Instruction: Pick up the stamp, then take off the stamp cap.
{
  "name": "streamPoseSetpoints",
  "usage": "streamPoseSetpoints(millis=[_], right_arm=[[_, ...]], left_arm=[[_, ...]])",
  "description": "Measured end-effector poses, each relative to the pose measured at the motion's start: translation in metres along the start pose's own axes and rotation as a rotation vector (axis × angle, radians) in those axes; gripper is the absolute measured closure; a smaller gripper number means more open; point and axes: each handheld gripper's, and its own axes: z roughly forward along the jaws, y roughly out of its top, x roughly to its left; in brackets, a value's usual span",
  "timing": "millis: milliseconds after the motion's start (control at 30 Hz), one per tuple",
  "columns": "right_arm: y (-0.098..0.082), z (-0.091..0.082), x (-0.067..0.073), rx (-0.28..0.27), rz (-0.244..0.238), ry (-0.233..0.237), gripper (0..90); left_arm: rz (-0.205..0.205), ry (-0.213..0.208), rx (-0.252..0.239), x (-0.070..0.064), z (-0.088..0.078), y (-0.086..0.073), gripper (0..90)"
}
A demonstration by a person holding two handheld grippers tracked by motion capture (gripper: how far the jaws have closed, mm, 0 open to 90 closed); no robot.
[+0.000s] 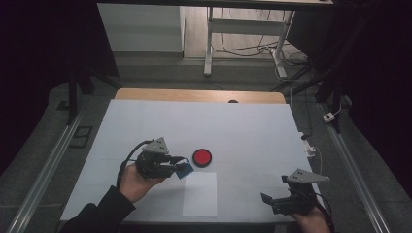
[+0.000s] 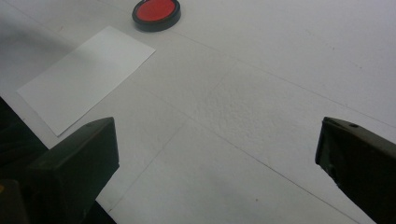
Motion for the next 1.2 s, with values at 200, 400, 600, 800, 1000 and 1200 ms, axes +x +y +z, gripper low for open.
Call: streamPoseSetpoints(millis=[200, 400, 600, 800, 1000, 1200], right_arm=[[0.000, 0.000, 0.000, -0.001, -0.007, 0.004, 0.0], [0.000, 0.000, 0.001, 0.002, -0.011, 0.003, 0.0], [0.000, 0.000, 0.001, 0.002, -0.012, 0.002, 0.0], [0.000, 0.000, 0.001, 0.005, -0.014, 0.002, 0.0], [0.000, -0.001, 0.001, -0.004, -0.012, -0.003, 0.0], [0.000, -0.003, 0.003, -0.024, -0.030, -0.012, 0.0]], left_arm=[[0.015, -0.018, -0.015, -0.005, 0.000, 0.000, 70.5], [0.026, -0.047, -0.029, -0.012, 0.000, -0.001, 70.5], [0.029, -0.072, -0.034, -0.018, 0.000, -0.001, 70.5], [0.026, -0.079, -0.041, -0.019, -0.002, -0.003, 70.5], [0.026, -0.085, -0.050, -0.020, -0.003, -0.004, 70.5], [0.034, -0.096, -0.058, -0.018, -0.002, -0.004, 70.6]])
